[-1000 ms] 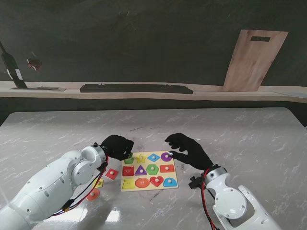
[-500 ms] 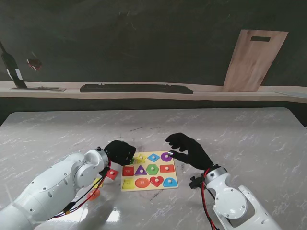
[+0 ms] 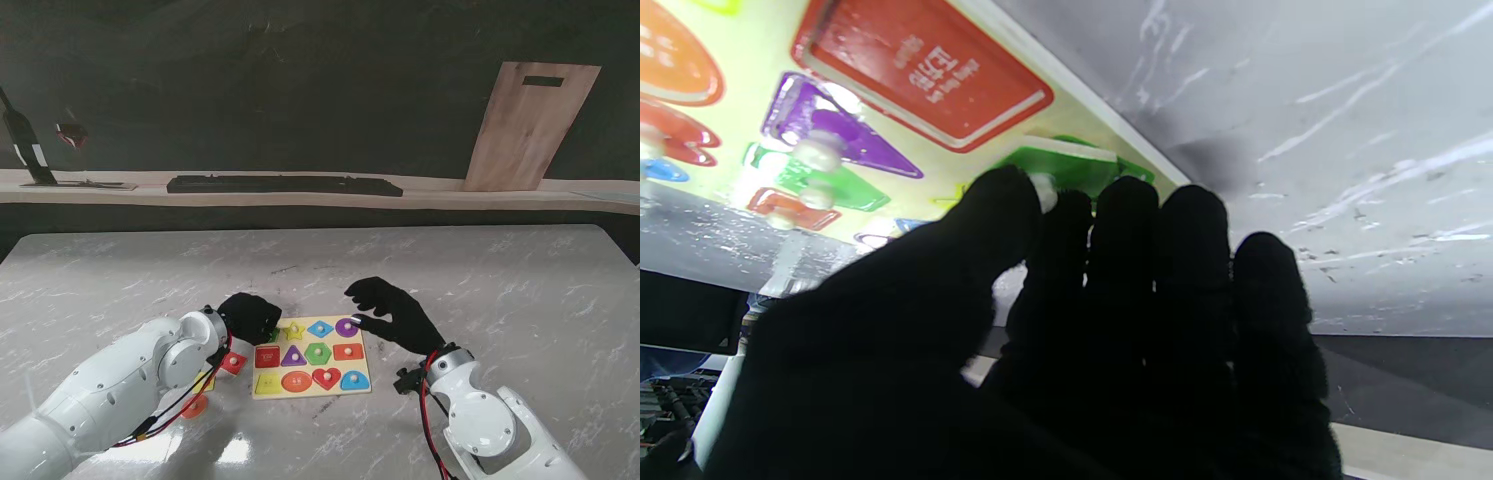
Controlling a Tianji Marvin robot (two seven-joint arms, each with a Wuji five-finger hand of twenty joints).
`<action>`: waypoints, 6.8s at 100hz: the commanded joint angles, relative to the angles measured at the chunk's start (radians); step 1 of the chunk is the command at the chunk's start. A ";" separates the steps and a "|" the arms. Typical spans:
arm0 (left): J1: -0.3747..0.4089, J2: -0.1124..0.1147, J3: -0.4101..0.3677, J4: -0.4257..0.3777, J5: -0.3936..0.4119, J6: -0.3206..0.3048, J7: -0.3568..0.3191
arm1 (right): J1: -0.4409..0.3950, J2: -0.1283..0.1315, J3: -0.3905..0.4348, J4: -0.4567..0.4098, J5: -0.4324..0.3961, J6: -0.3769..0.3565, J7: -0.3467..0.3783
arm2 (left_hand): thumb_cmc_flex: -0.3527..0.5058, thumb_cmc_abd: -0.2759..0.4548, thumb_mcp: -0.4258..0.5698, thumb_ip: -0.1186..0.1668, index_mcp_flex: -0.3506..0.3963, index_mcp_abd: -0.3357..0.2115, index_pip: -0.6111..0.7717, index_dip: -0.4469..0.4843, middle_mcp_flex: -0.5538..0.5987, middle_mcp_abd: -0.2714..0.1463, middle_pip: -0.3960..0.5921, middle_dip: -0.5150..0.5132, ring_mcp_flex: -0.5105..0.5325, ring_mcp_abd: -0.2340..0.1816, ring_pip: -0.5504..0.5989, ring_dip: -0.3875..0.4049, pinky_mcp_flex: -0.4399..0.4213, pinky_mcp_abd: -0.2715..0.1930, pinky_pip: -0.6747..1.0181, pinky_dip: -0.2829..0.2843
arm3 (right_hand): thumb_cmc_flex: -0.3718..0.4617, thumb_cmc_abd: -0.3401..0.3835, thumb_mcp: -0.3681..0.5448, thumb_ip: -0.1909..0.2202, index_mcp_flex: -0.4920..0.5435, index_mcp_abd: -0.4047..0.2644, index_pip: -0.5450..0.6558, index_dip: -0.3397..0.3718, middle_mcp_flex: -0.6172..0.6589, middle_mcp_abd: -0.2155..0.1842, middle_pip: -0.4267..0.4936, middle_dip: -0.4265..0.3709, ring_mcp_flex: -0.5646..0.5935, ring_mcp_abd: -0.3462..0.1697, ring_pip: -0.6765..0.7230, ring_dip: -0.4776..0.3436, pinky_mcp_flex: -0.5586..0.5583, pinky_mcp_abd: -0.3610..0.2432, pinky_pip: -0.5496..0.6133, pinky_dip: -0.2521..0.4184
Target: Fit puzzle pieces into a puzzle board
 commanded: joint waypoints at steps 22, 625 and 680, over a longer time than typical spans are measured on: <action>-0.028 -0.017 0.025 0.042 -0.034 0.016 0.015 | -0.005 -0.004 -0.003 -0.002 -0.001 0.000 0.001 | 0.027 0.023 0.002 0.014 -0.022 -0.048 0.038 0.028 -0.025 0.035 0.020 0.019 -0.013 -0.038 0.031 0.013 -0.020 0.124 0.036 0.026 | -0.011 0.018 -0.020 0.036 0.018 -0.042 -0.013 0.012 0.024 -0.019 -0.011 0.001 -0.005 -0.001 0.008 0.006 -0.014 0.009 0.002 0.018; 0.788 0.083 -0.700 -0.669 0.476 0.033 -0.346 | 0.033 0.004 -0.058 0.009 -0.137 0.073 -0.014 | 0.384 0.395 -0.868 0.048 -0.020 -0.086 -0.100 0.093 -0.148 0.031 -0.035 -0.092 -0.144 0.064 -0.098 0.012 -0.148 0.151 -0.015 0.040 | -0.015 0.023 -0.020 0.037 0.021 -0.043 -0.008 0.013 0.024 -0.021 -0.010 0.002 -0.004 -0.001 0.011 0.007 -0.013 0.009 0.004 0.018; 0.781 0.085 -0.698 -0.653 0.498 -0.011 -0.298 | 0.025 0.004 -0.050 0.005 -0.140 0.066 -0.018 | -0.030 0.131 -0.015 0.107 0.060 -0.182 0.022 0.051 -0.052 -0.008 -0.036 0.034 -0.120 0.041 -0.076 0.014 -0.121 0.147 -0.004 0.044 | -0.015 0.023 -0.020 0.037 0.016 -0.044 -0.010 0.012 0.024 -0.020 -0.006 0.004 -0.004 -0.001 0.015 0.010 -0.013 0.009 0.005 0.018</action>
